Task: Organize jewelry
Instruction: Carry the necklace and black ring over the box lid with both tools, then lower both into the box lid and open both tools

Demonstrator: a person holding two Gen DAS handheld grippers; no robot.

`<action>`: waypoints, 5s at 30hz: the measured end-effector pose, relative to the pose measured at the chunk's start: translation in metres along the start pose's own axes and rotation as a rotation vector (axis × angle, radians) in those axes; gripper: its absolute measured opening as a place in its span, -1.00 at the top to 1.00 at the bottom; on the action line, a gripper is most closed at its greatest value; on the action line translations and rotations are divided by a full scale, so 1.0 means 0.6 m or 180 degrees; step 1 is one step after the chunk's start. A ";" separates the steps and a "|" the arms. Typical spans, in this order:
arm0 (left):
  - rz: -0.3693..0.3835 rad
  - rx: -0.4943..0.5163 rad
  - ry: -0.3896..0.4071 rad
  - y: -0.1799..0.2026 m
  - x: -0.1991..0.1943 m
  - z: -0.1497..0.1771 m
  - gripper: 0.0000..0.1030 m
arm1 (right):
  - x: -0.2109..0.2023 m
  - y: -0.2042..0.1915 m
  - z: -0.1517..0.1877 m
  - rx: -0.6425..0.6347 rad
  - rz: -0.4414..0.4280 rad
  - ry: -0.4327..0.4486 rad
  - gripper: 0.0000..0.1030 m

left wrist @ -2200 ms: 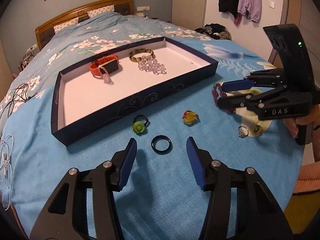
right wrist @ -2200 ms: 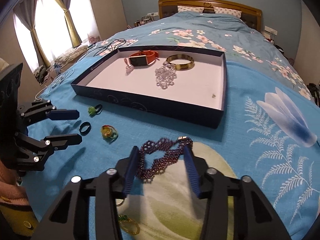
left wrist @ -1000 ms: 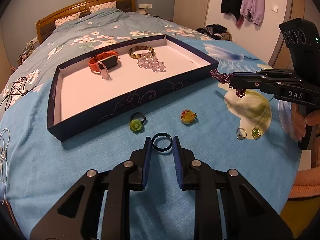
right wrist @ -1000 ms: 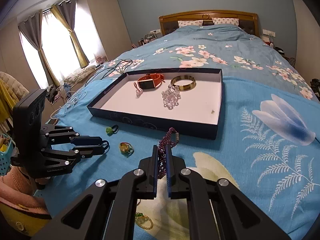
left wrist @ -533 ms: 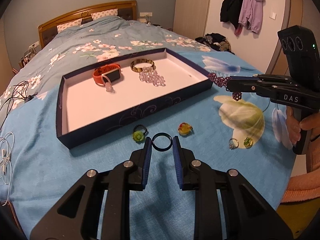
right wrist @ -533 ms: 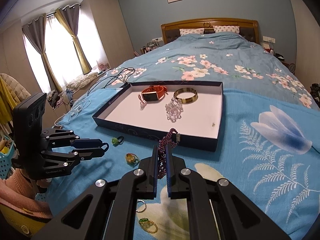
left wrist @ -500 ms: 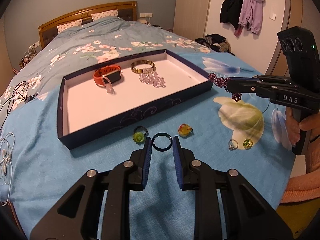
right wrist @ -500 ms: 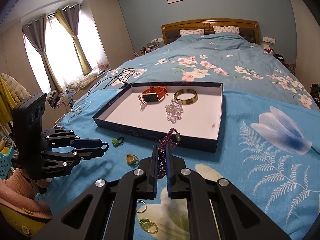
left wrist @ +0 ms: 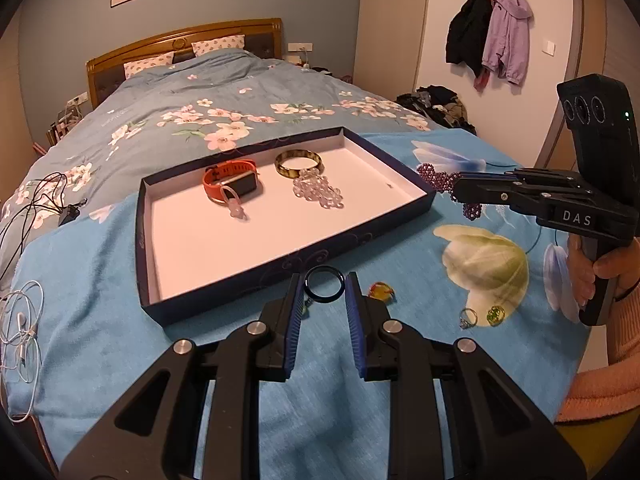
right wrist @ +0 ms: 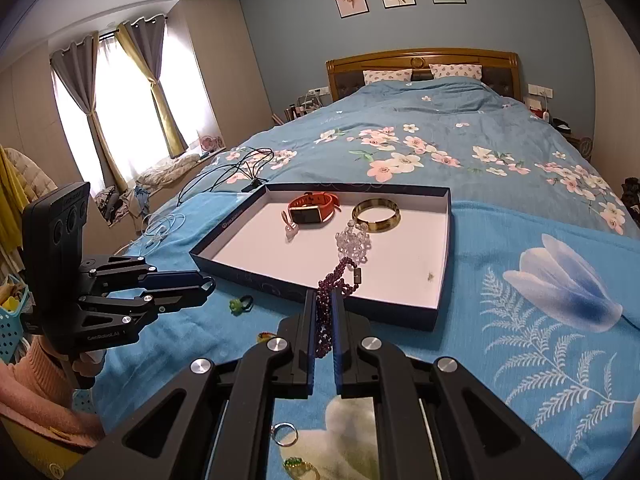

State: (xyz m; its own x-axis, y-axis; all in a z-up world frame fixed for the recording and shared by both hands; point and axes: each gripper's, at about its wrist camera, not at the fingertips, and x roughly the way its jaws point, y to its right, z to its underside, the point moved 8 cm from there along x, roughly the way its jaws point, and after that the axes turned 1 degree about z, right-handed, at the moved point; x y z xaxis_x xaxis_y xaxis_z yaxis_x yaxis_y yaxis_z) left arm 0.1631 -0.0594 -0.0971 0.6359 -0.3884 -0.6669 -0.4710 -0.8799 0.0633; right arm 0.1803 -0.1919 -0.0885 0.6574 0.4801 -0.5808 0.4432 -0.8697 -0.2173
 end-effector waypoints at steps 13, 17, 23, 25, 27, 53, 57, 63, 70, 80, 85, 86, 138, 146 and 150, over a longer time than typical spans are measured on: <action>-0.0075 -0.0021 0.0102 -0.020 -0.002 -0.028 0.58 | 0.015 -0.003 -0.024 -0.0055 -0.0004 0.0042 0.89; -0.0096 -0.0017 0.0133 -0.024 -0.003 -0.037 0.58 | 0.021 -0.004 -0.031 -0.0064 -0.0012 0.0056 0.89; -0.0130 -0.0038 0.0153 -0.034 0.001 -0.047 0.58 | 0.029 -0.006 -0.039 -0.0076 -0.0020 0.0055 0.89; -0.0140 -0.0041 0.0157 -0.037 0.002 -0.049 0.58 | 0.029 -0.006 -0.039 -0.0075 -0.0025 0.0056 0.89; -0.0150 -0.0047 0.0160 -0.039 0.004 -0.051 0.58 | 0.030 -0.005 -0.041 -0.0069 -0.0022 0.0056 0.89; -0.0284 -0.0010 0.0135 -0.058 0.035 -0.068 0.58 | 0.063 0.002 -0.069 -0.0101 -0.0002 0.0034 0.89; -0.0300 -0.0008 0.0122 -0.060 0.040 -0.070 0.58 | 0.072 0.005 -0.073 -0.0099 0.0013 0.0017 0.89; -0.0308 -0.0008 0.0111 -0.062 0.044 -0.071 0.58 | 0.086 0.009 -0.077 -0.0112 0.0029 -0.0014 0.89; -0.0302 -0.0013 0.0112 -0.063 0.045 -0.071 0.58 | 0.098 0.013 -0.081 -0.0124 0.0066 -0.0042 0.89; -0.0320 -0.0012 0.0070 -0.074 0.065 -0.077 0.58 | 0.121 0.023 -0.091 -0.0149 0.0128 -0.0086 0.89; -0.0330 -0.0010 0.0042 -0.078 0.074 -0.079 0.58 | 0.130 0.029 -0.091 -0.0129 0.0151 -0.0115 0.89; -0.0329 -0.0010 0.0035 -0.079 0.076 -0.079 0.58 | 0.133 0.031 -0.091 -0.0123 0.0155 -0.0122 0.89; -0.0437 -0.0147 -0.0404 -0.113 0.183 -0.083 0.57 | 0.208 0.048 -0.092 -0.0143 0.0321 -0.0401 0.85; -0.0436 -0.0210 -0.0453 -0.124 0.197 -0.076 0.55 | 0.165 0.040 -0.094 -0.0102 0.0211 -0.0273 0.69; -0.0441 -0.0236 -0.0425 -0.127 0.193 -0.078 0.43 | 0.140 0.028 -0.088 -0.0112 0.0117 -0.0236 0.58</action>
State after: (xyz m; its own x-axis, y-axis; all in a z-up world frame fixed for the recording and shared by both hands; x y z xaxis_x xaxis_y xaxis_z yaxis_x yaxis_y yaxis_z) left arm 0.3013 -0.0499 -0.1441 0.6023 -0.2269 -0.7653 -0.3352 -0.9420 0.0155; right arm 0.2750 -0.1601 -0.0998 0.6272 0.4371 -0.6446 0.4417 -0.8813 -0.1678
